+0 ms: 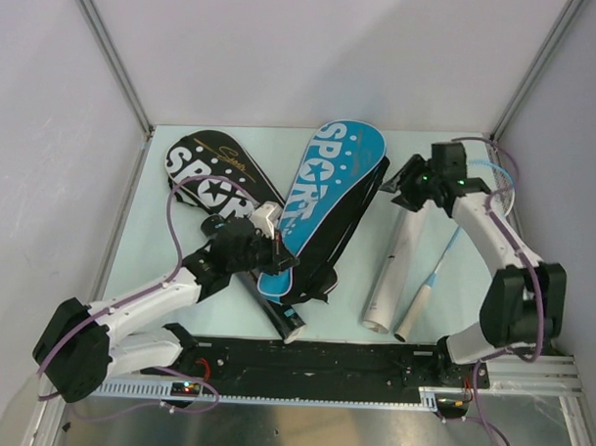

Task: Pack up the badminton gear
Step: Place the racket in the racket bag, then pick up the racket from the center of the board.

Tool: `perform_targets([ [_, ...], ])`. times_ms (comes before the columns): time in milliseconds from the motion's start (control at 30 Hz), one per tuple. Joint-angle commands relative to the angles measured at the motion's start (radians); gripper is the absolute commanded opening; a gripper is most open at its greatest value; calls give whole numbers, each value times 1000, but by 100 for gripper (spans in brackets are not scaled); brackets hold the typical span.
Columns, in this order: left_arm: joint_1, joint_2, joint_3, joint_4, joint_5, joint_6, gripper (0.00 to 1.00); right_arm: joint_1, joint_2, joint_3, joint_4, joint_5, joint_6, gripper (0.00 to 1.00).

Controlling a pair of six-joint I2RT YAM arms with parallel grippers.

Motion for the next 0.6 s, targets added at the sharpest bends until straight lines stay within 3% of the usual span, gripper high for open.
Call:
perform_targets([
  [0,4,-41,61,38,-71,40,0,-89,-155,-71,-169,106,-41,54],
  [167,3,-65,54,34,-64,29,0,-299,-295,-212,-201,202,-107,54],
  [367,4,-80,51,34,-65,26,0,-518,-291,-342,-169,199,-172,52],
  [567,4,-85,53,33,-69,29,0,-570,-204,-403,-35,85,-220,51],
])
